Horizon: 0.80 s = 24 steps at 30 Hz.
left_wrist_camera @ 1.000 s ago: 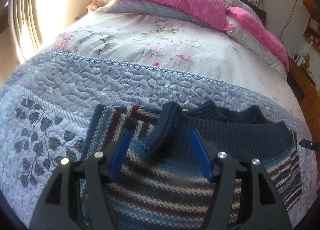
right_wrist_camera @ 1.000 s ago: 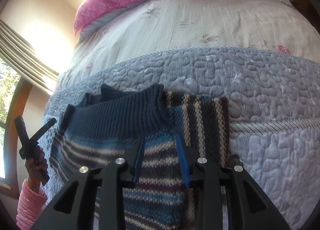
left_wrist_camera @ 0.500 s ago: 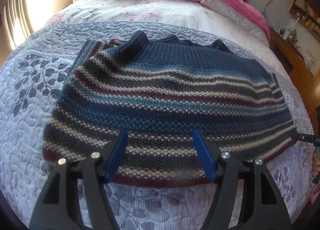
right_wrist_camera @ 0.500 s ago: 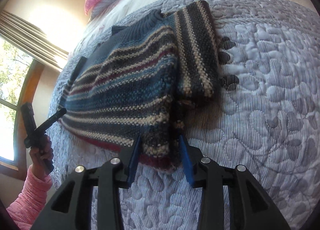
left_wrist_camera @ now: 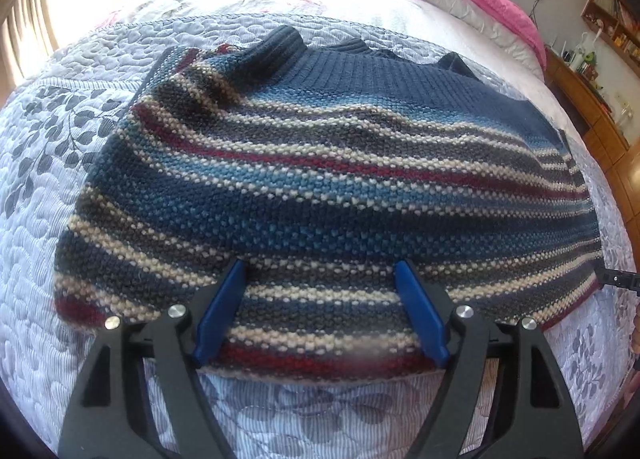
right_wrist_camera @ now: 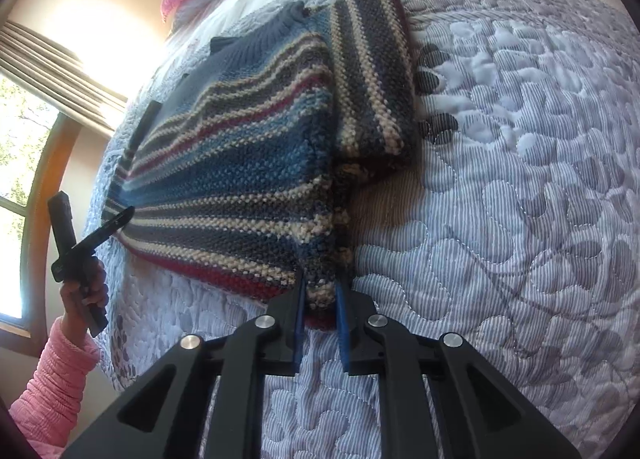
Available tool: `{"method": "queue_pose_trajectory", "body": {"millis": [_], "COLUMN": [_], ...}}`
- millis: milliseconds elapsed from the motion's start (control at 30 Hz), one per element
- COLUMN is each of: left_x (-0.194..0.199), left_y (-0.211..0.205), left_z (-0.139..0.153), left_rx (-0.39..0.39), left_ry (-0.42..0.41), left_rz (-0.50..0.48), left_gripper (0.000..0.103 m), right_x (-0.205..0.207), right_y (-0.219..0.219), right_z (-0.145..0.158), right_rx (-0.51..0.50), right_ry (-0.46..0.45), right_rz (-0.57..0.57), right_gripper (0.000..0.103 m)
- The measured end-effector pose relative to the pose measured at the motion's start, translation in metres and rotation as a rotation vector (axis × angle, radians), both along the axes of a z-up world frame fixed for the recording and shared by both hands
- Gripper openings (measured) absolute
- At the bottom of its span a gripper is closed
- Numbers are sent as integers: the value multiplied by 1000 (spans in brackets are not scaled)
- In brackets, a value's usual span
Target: Fold small clothes
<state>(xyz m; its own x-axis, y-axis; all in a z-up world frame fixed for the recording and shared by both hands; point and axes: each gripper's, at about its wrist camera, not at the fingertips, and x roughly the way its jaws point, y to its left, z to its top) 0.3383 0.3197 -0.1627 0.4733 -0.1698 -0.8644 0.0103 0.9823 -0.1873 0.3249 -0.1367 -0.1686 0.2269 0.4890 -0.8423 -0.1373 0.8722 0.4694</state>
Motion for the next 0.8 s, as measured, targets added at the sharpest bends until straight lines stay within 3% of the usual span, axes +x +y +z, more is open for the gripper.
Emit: {"method": "queue_pose_trajectory", "body": {"millis": [67, 267, 433, 467, 533, 700, 800], "left_x": [-1, 13, 49, 55, 61, 71, 71], "left_y": [1, -12, -38, -42, -48, -43, -48], "left_z": [9, 43, 39, 35, 28, 13, 8], "left_rx": [-16, -82, -54, -50, -38, -65, -32], "left_ry": [0, -65, -23, -8, 7, 45, 37], "left_rz": [8, 22, 6, 3, -3, -6, -30], "left_gripper": [77, 79, 81, 81, 81, 88, 90], "right_x": [3, 46, 96, 102, 108, 109, 106], "right_y": [0, 5, 24, 27, 29, 23, 21], "right_z": [12, 51, 43, 38, 31, 15, 7], "right_rx": [-1, -20, -84, -89, -97, -134, -140], "right_ry": [-20, -85, -41, -24, -7, 1, -3], "right_rz": [-18, -32, -25, -24, -24, -43, -46], "right_gripper": [39, 40, 40, 35, 16, 12, 12]}}
